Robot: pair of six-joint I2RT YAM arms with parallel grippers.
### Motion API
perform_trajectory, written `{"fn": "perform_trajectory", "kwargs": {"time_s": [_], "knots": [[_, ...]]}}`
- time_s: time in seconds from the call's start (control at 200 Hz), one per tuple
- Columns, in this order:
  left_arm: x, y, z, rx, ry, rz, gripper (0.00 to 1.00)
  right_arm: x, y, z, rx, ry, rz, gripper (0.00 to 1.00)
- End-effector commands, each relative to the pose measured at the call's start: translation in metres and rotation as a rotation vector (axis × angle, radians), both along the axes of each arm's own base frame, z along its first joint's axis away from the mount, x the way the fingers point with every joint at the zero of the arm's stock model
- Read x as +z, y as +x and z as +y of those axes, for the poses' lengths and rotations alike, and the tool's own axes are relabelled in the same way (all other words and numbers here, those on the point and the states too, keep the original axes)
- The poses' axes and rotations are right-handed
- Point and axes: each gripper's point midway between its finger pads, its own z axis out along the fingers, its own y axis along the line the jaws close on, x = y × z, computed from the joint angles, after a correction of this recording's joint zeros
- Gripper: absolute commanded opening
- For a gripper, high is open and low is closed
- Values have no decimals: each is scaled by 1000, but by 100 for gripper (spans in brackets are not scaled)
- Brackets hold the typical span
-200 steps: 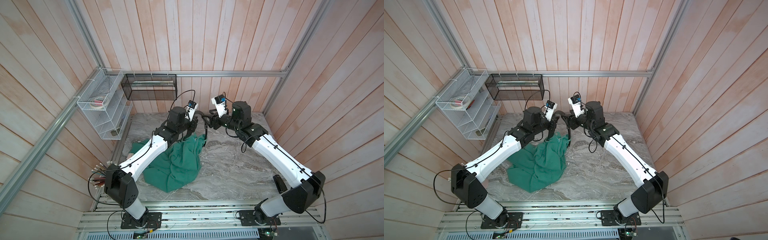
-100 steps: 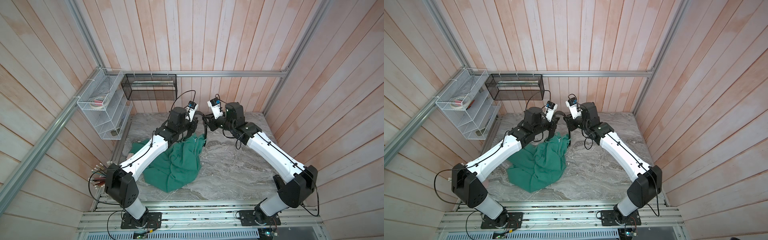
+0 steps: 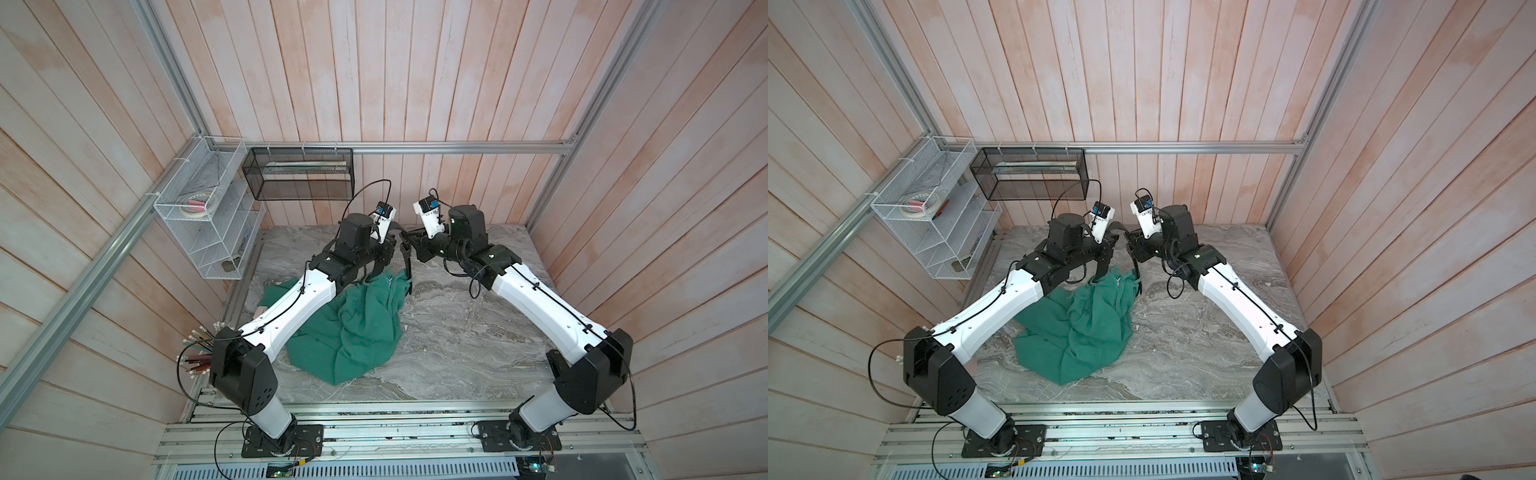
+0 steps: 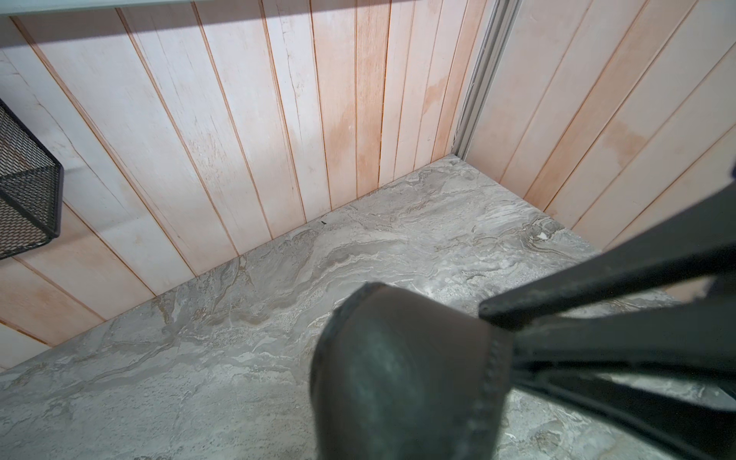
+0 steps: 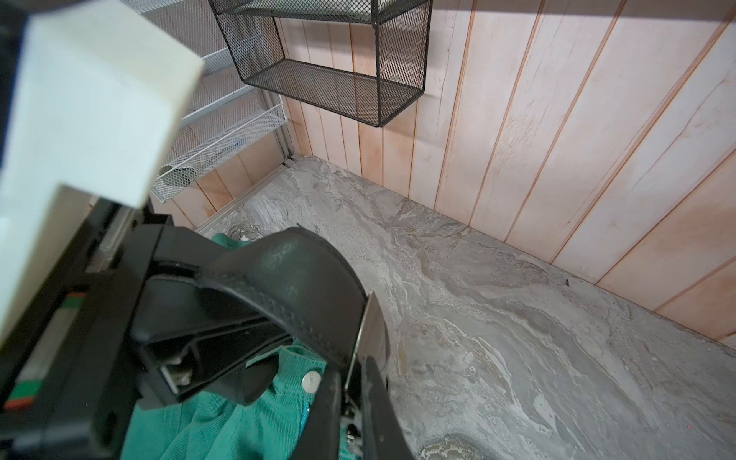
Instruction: Remove the belt from the trousers
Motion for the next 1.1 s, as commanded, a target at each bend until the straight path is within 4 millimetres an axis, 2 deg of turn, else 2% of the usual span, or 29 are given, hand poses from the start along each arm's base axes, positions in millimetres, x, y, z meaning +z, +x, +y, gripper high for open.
{"fn": "perform_trajectory", "kwargs": {"time_s": [0.0,0.25,0.565,0.735,0.925,1.095], "knots": [[44,3,2,6,-91,-60,0,-27,0,-2,-18,-20,68,12],[80,1,16,-5,-238,-84,0,-66,-4,-10,-40,-47,119,14],[91,-11,30,-38,-351,-122,0,-103,-3,-22,-68,-40,208,14],[100,-15,37,-48,-399,-140,0,-124,-7,-26,-72,-51,249,19],[104,-19,42,-63,-418,-149,0,-134,-7,-29,-84,-51,266,19],[96,-18,40,-69,-419,-126,0,-130,-5,-27,-85,-38,256,16]]}}
